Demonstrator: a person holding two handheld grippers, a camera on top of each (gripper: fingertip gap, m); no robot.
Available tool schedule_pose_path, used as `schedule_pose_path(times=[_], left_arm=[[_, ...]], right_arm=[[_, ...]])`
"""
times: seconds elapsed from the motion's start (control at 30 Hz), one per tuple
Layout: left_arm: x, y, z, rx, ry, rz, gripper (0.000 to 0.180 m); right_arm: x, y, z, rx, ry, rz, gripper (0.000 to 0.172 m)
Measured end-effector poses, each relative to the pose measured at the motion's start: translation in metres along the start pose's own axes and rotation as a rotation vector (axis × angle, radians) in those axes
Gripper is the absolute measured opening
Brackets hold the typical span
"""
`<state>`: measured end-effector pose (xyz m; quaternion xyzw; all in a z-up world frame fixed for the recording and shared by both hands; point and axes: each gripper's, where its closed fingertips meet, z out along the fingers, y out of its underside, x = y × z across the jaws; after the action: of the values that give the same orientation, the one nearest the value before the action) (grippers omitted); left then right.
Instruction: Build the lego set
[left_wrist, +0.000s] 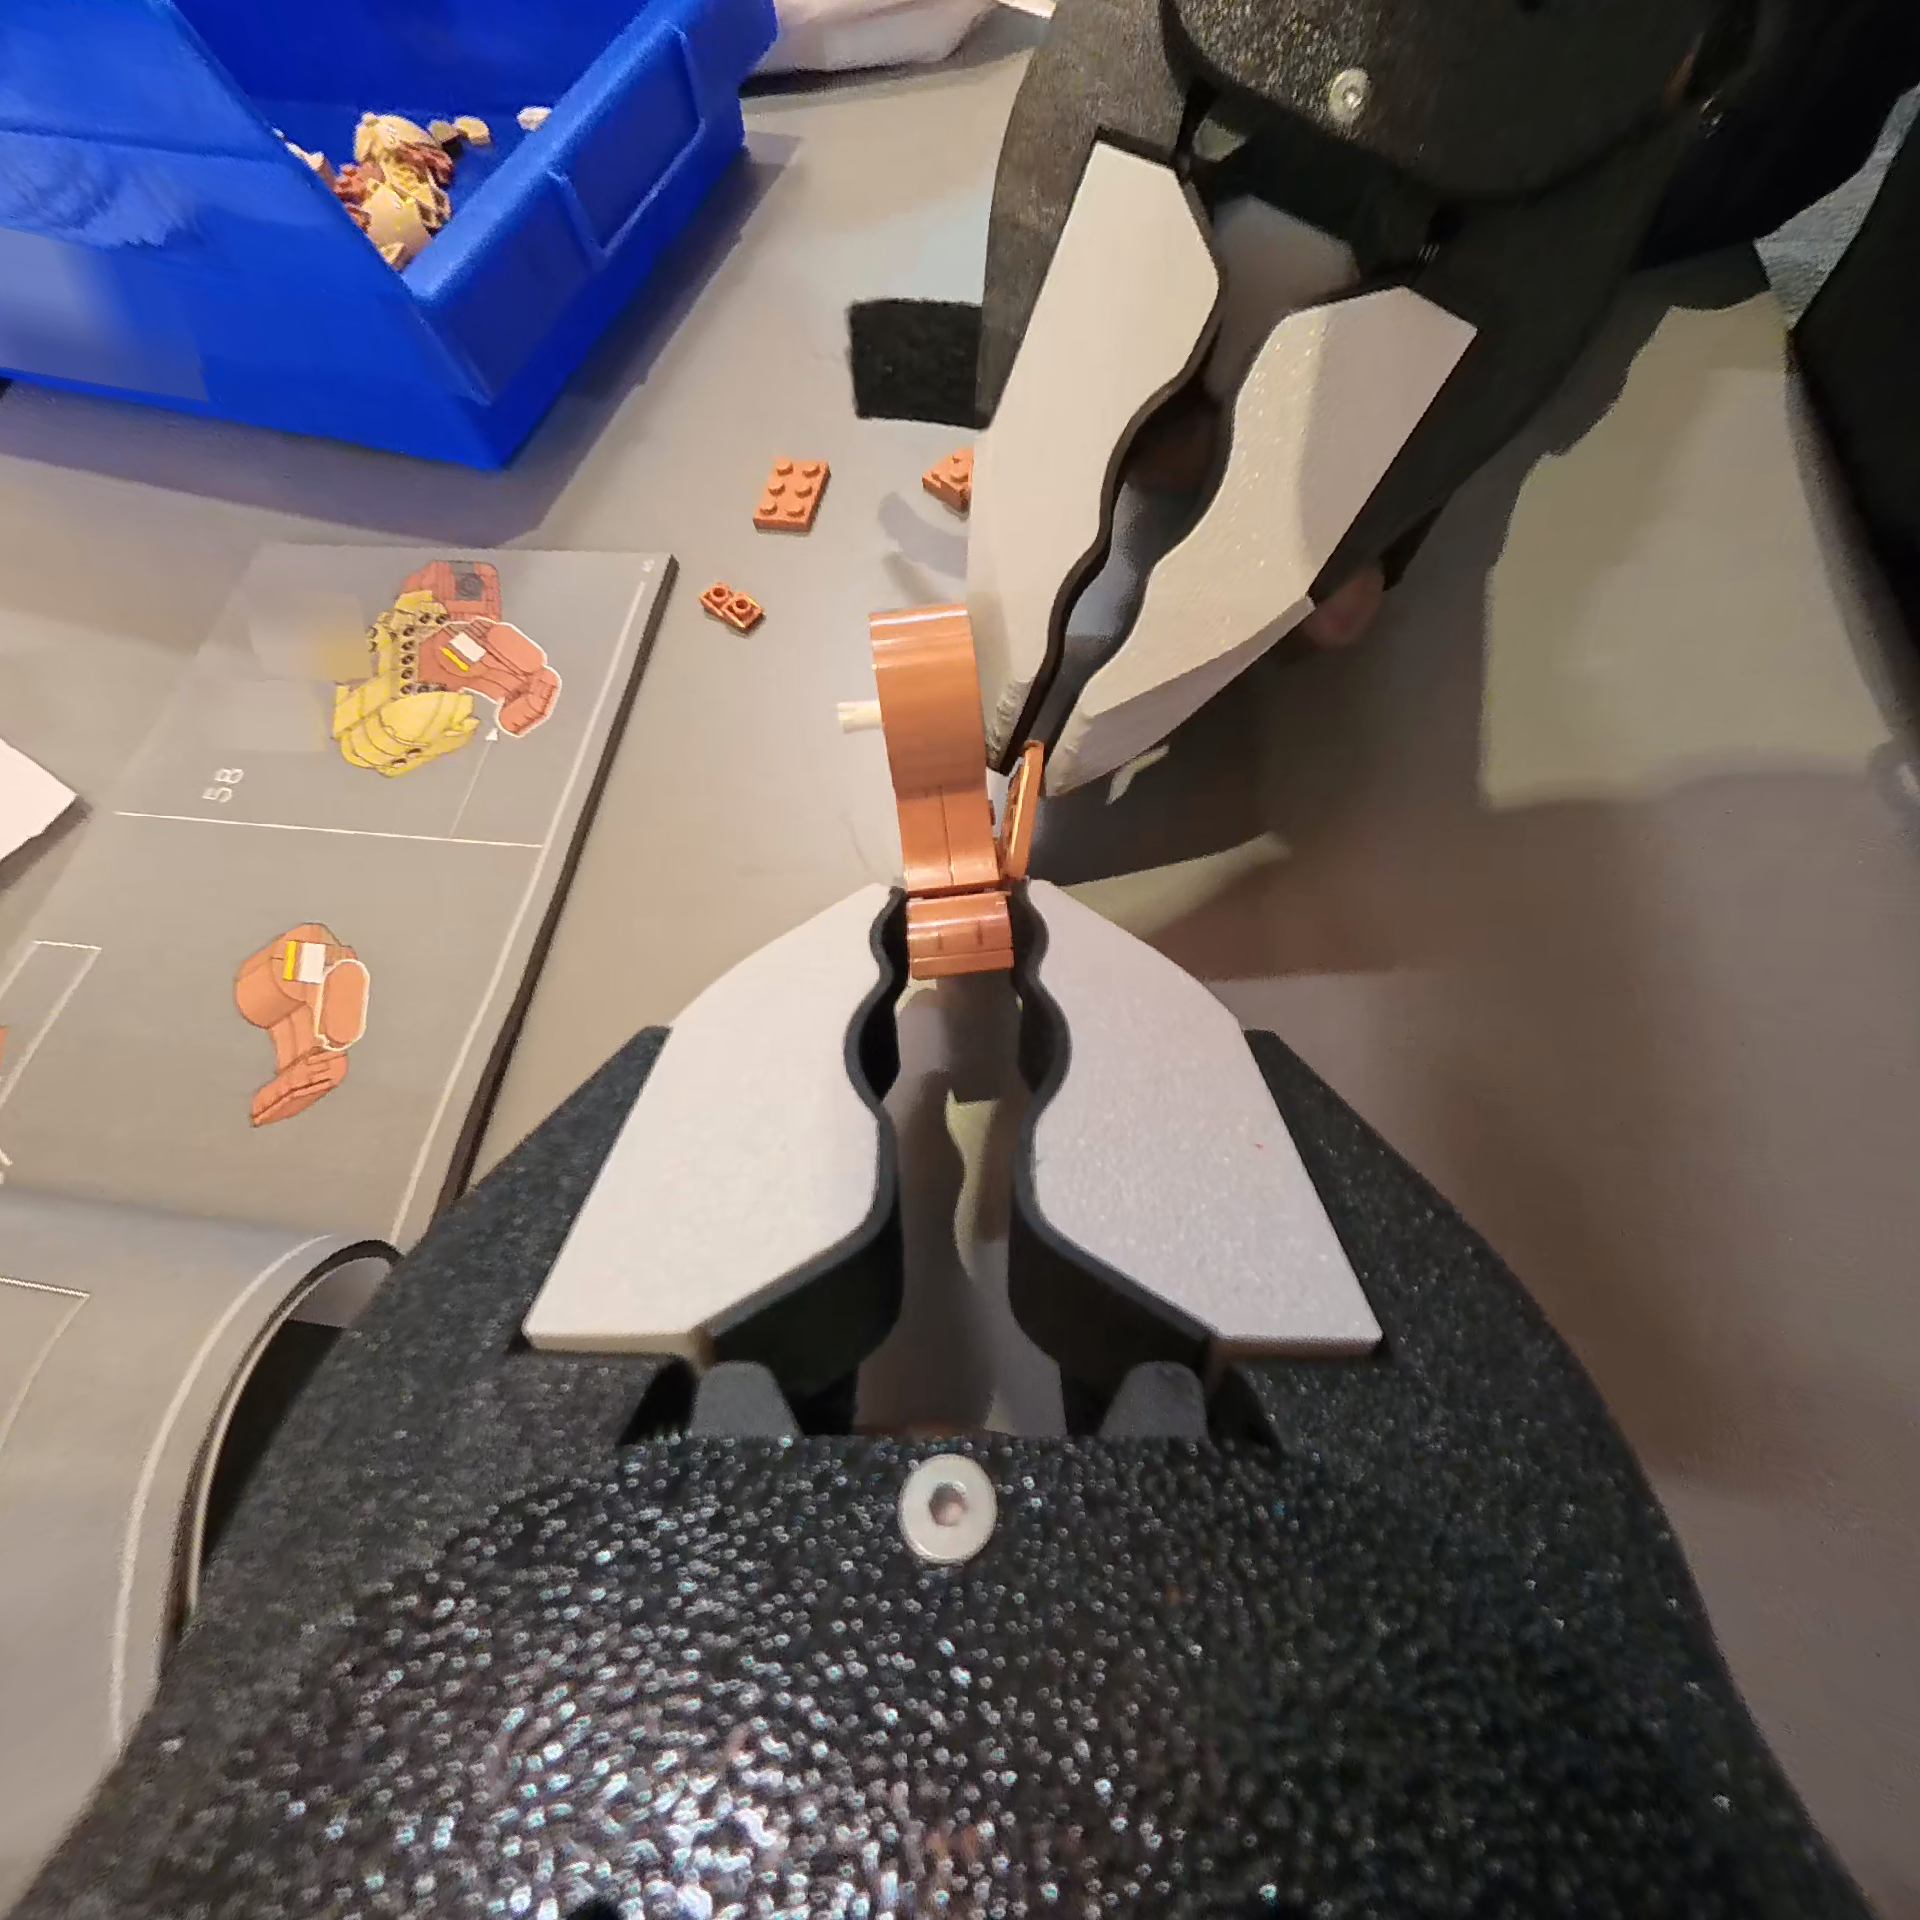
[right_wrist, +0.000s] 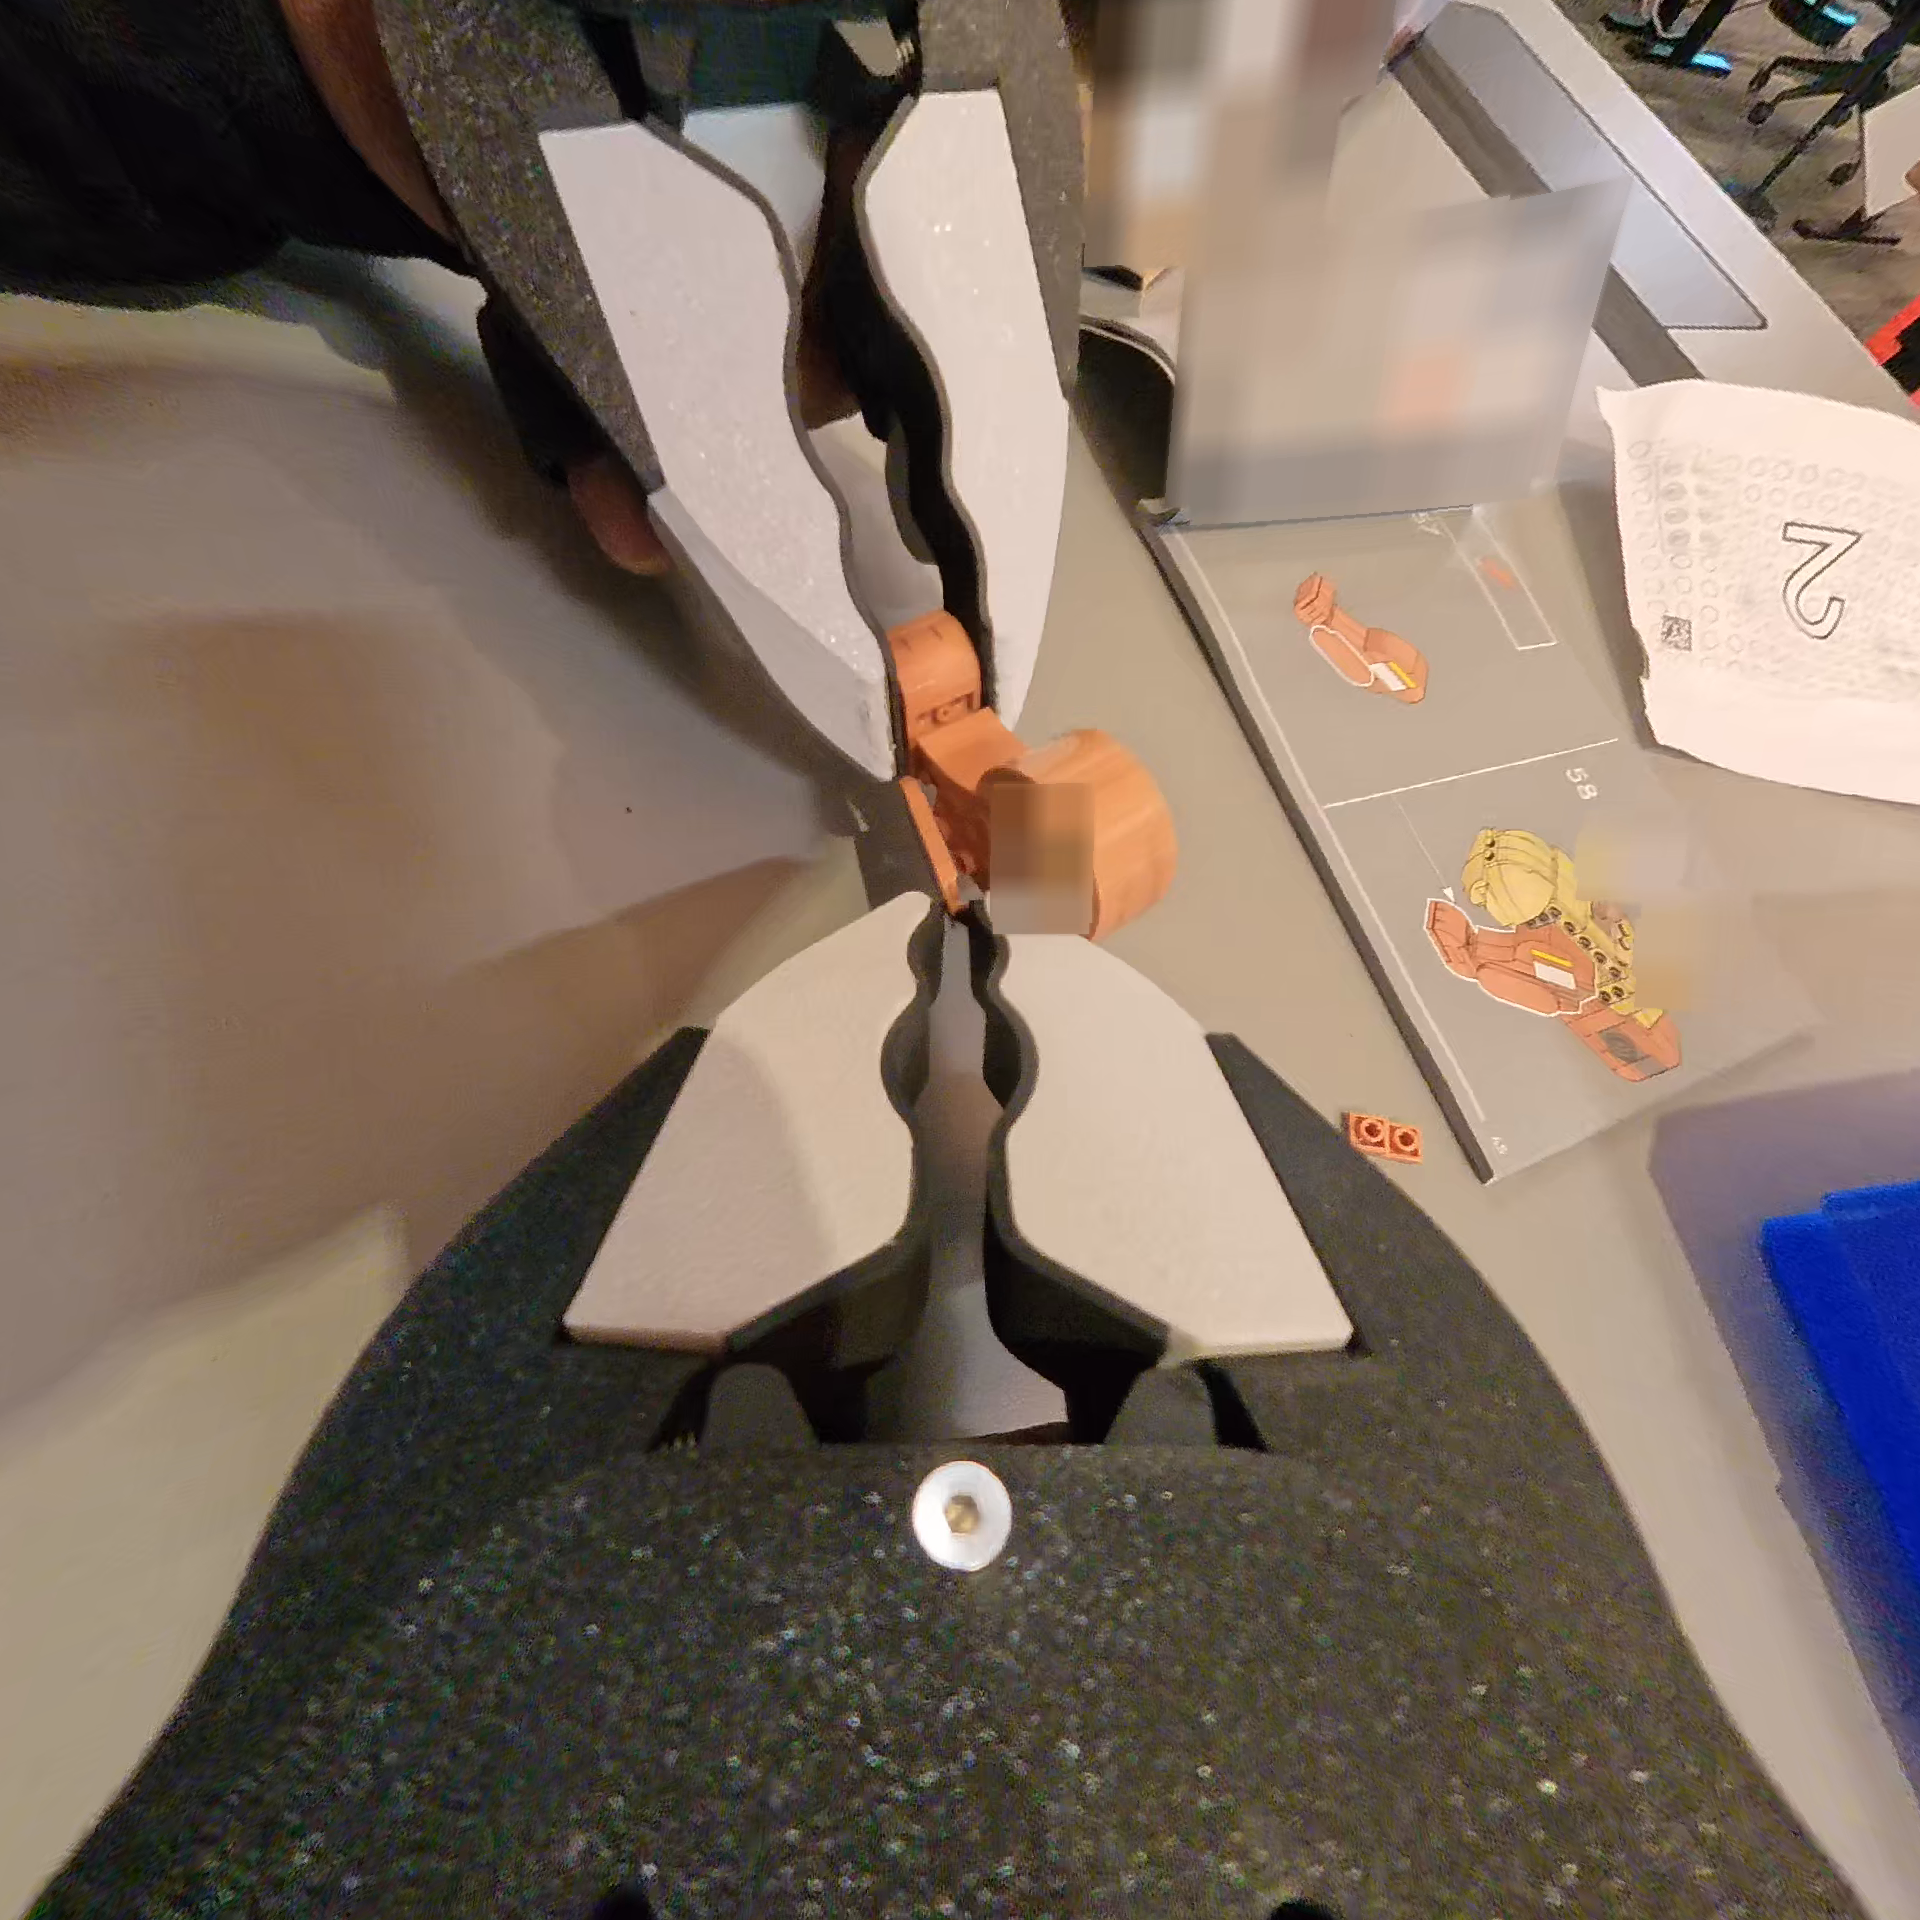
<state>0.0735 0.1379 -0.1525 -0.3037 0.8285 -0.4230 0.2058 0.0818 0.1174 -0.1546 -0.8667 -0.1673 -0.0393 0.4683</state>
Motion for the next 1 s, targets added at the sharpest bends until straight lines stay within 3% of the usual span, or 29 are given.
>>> schedule_pose_path(times=[1.0], left_arm=[[-0.010, -0.012, -0.001, 0.069, -0.085, -0.007, 0.018]], right_arm=[[0.018, -0.004, -0.006, 0.038, 0.081, 0.171, 0.005]])
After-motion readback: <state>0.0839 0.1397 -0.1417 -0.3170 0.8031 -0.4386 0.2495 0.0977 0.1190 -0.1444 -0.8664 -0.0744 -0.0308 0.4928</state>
